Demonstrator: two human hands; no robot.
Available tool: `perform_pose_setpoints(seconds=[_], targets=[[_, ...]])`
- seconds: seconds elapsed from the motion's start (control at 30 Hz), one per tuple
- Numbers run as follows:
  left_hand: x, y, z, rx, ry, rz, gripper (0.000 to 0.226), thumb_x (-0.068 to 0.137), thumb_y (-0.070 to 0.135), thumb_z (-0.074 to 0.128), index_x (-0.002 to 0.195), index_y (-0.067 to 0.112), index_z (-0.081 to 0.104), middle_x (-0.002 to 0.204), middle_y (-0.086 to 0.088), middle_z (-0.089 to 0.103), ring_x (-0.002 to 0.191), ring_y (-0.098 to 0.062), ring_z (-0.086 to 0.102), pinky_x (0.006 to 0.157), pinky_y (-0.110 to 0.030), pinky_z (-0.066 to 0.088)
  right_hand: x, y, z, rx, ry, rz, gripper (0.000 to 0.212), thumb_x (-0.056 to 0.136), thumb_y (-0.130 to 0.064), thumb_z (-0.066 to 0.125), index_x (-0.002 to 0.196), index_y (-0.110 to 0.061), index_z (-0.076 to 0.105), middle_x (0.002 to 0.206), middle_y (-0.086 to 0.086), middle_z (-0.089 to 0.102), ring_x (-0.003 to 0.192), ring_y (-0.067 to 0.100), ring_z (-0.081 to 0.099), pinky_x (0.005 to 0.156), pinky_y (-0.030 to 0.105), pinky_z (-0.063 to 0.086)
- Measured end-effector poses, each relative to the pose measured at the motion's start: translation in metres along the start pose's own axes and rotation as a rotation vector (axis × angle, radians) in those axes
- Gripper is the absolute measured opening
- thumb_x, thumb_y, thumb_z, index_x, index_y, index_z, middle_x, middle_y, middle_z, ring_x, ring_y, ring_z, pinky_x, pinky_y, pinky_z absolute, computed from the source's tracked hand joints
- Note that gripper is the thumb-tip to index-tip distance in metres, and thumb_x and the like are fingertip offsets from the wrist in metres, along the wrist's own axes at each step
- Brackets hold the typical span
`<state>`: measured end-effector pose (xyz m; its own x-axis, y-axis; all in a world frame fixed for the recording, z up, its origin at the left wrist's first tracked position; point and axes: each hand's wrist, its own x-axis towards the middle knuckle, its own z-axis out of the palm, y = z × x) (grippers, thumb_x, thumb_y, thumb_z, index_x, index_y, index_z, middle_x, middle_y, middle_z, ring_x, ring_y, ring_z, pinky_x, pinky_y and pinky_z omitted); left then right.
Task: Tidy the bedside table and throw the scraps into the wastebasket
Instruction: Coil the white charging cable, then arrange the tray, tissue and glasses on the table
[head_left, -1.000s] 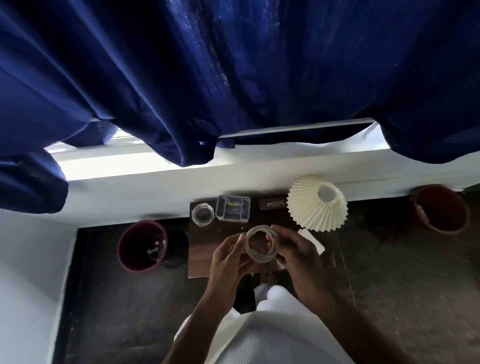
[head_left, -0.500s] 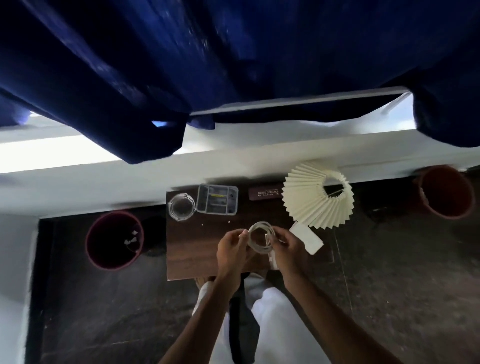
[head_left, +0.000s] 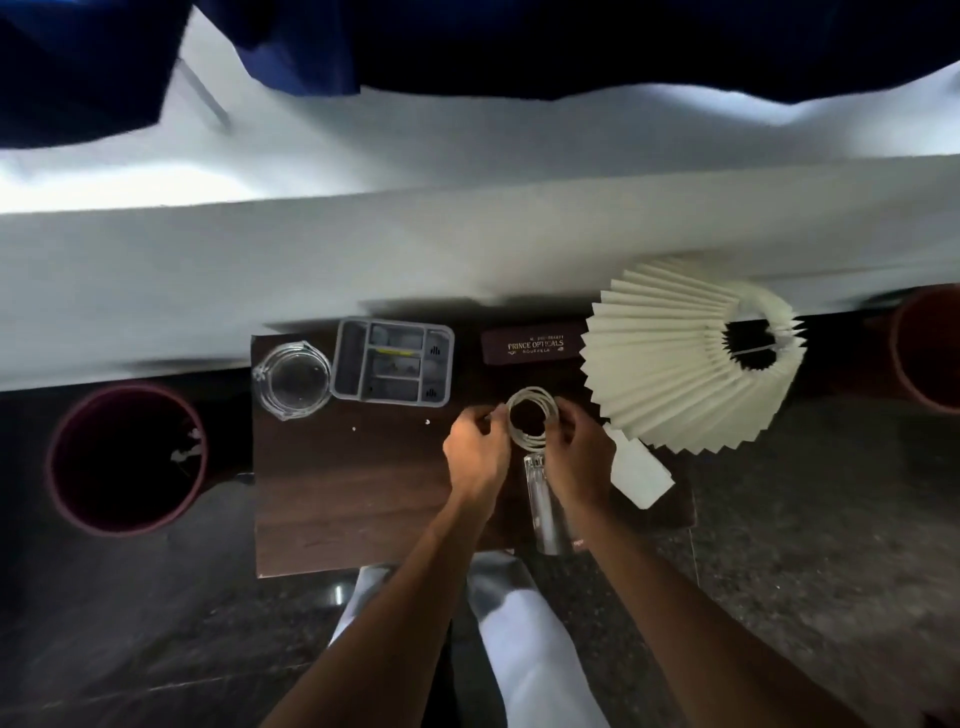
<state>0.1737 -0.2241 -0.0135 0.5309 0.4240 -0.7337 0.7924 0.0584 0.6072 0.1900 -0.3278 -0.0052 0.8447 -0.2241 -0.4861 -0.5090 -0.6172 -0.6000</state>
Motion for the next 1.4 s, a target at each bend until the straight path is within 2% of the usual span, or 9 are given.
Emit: perform_pose_setpoints(seconds=[0.17,0.27,0.37,0.63,0.73,0.87,1.17,1.3,1.4], targets=[[0.023,0.003,0.024,0.071,0.008,0.078,0.029,0.100,0.030,0.057,0.109,0.007,0.072,0.094,-0.004,0.067,0.084,-0.014,0.058,0.072,-0.022,0.045,0.030,0.019,0.006,-0.063,-0.019,-0.010,0.033,0.100,-0.013,0.055,0.131,-0.009,0.061,0.133,0.013,0.064,0.128,0.032,0.055,0.108,0.049,0.041],[0.030,0.003,0.032,0.099,-0.014,0.105,0.025,0.101,0.026,0.056,0.103,0.006,0.071,0.098,-0.014,0.071,0.086,-0.023,0.062,0.080,-0.032,0.049,0.043,0.024,0.008,-0.128,-0.032,0.012,0.038,0.103,-0.016,0.049,0.139,-0.005,0.053,0.143,0.016,0.056,0.137,0.032,0.047,0.112,0.047,0.035],[0.033,0.001,0.033,0.122,-0.023,0.112,0.030,0.101,0.026,0.056,0.114,0.004,0.070,0.113,-0.015,0.074,0.106,-0.029,0.067,0.086,-0.030,0.049,0.049,0.027,0.008,-0.170,-0.067,0.026,0.040,0.105,-0.017,0.045,0.142,-0.003,0.048,0.146,0.018,0.052,0.139,0.031,0.044,0.113,0.043,0.035],[0.037,-0.004,0.026,0.198,-0.079,0.159,0.028,0.099,0.015,0.056,0.120,0.005,0.071,0.120,-0.016,0.073,0.114,-0.029,0.066,0.088,-0.022,0.044,0.050,0.030,0.010,-0.119,-0.095,0.055,0.044,0.102,-0.013,0.049,0.144,-0.001,0.044,0.148,0.019,0.049,0.140,0.033,0.043,0.114,0.044,0.035],[0.040,-0.009,0.018,0.217,-0.122,0.134,0.035,0.100,0.013,0.054,0.133,0.007,0.064,0.130,-0.017,0.067,0.124,-0.028,0.061,0.108,-0.032,0.046,0.046,0.029,0.010,-0.131,-0.090,0.058,0.047,0.101,-0.015,0.051,0.146,-0.002,0.042,0.150,0.019,0.046,0.141,0.034,0.041,0.116,0.046,0.033],[0.034,-0.024,0.000,0.251,-0.159,0.117,0.038,0.102,0.021,0.052,0.137,0.010,0.059,0.126,-0.017,0.068,0.122,-0.033,0.061,0.107,-0.047,0.047,0.035,0.031,0.007,-0.118,-0.006,0.024,0.048,0.101,-0.019,0.055,0.145,-0.005,0.045,0.152,0.016,0.046,0.142,0.033,0.039,0.118,0.042,0.029],[-0.008,-0.062,-0.072,0.191,-0.188,0.150,0.018,0.100,0.022,0.059,0.112,0.025,0.072,0.102,0.001,0.074,0.092,-0.008,0.073,0.090,-0.038,0.060,-0.001,0.033,0.004,-0.002,0.209,-0.066,0.031,0.101,-0.009,0.051,0.130,-0.007,0.061,0.129,0.016,0.063,0.121,0.030,0.057,0.092,0.028,0.041],[-0.027,-0.056,-0.118,0.157,-0.051,0.273,0.017,0.097,0.017,0.064,0.098,0.030,0.074,0.091,0.009,0.076,0.085,-0.005,0.072,0.075,-0.026,0.056,-0.036,0.025,0.005,-0.053,0.270,-0.224,0.026,0.099,-0.005,0.054,0.123,-0.002,0.063,0.124,0.017,0.063,0.116,0.029,0.060,0.091,0.016,0.046],[-0.021,-0.032,-0.146,0.191,0.193,0.411,0.016,0.097,0.011,0.063,0.104,0.020,0.073,0.100,0.006,0.072,0.090,-0.011,0.068,0.080,-0.020,0.051,-0.057,0.005,0.017,-0.008,0.291,-0.349,0.023,0.096,-0.003,0.059,0.118,-0.001,0.066,0.121,0.015,0.064,0.114,0.027,0.061,0.095,0.038,0.054]])
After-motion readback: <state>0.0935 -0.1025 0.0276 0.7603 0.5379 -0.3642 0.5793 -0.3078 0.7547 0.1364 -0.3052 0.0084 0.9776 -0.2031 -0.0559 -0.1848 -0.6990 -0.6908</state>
